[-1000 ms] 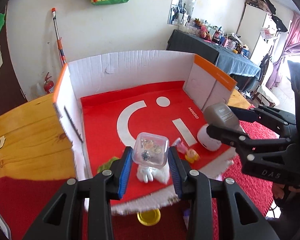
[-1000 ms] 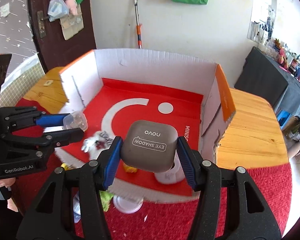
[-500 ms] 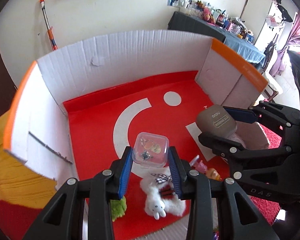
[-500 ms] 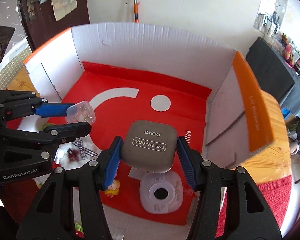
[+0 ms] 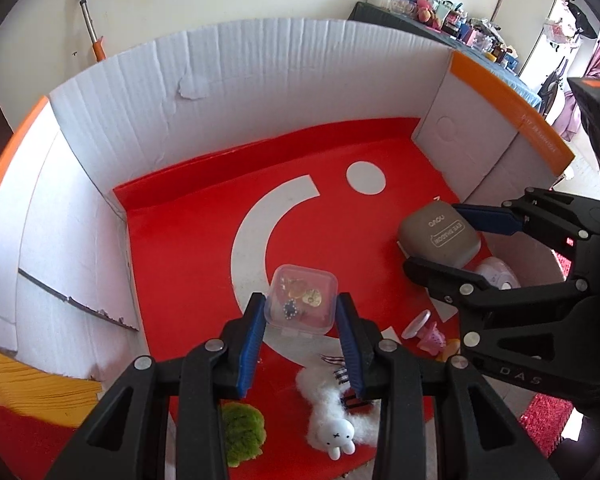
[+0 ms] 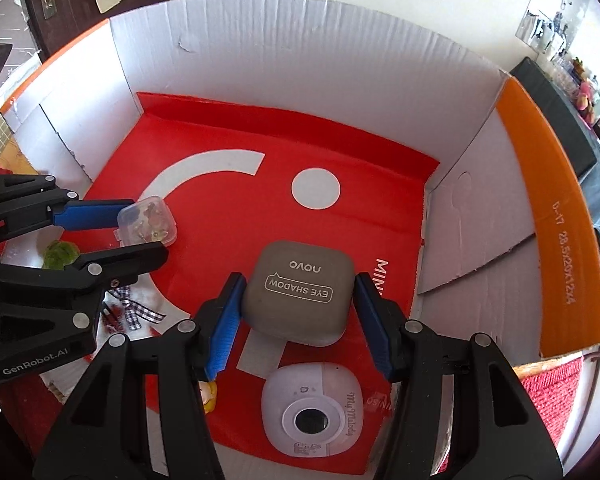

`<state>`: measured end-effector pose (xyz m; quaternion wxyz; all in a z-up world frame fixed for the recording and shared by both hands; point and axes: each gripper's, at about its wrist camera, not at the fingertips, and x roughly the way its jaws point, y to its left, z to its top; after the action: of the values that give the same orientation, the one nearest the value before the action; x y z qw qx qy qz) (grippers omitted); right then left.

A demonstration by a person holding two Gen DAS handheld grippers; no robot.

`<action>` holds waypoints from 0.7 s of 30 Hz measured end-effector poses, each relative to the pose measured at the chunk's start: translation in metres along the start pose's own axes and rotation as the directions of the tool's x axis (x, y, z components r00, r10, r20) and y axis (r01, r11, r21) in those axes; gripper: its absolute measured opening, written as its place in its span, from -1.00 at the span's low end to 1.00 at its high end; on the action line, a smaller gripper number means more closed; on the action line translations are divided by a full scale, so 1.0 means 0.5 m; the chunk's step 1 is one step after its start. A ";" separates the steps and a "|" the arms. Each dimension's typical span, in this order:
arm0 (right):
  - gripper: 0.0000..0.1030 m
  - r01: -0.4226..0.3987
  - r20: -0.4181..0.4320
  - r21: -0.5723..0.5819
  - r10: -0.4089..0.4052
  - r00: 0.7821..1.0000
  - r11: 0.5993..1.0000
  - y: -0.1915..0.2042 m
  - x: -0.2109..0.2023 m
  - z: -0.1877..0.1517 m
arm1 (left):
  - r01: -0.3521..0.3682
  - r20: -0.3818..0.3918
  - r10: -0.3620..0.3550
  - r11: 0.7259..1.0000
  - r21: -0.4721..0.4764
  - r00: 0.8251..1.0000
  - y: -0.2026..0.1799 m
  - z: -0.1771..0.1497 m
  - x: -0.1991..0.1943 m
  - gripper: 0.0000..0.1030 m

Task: Organize objects
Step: 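Carry the compact into the box with right tool while left tool carries the clear box in, then lower both held items to the box floor and open both tools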

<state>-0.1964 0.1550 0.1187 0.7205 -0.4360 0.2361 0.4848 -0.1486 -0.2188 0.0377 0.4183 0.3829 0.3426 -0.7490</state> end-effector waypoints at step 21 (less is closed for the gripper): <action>0.05 -0.055 -0.016 -0.034 0.055 0.998 0.998 -0.011 0.002 -0.009 | -0.010 -0.009 0.010 1.000 0.004 1.000 0.001 -0.005 -0.004 -0.27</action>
<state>-0.1904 0.1510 0.1178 0.6974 -0.4454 0.2453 0.5051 -0.1467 -0.2163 0.0382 0.4197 0.3886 0.3411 -0.7460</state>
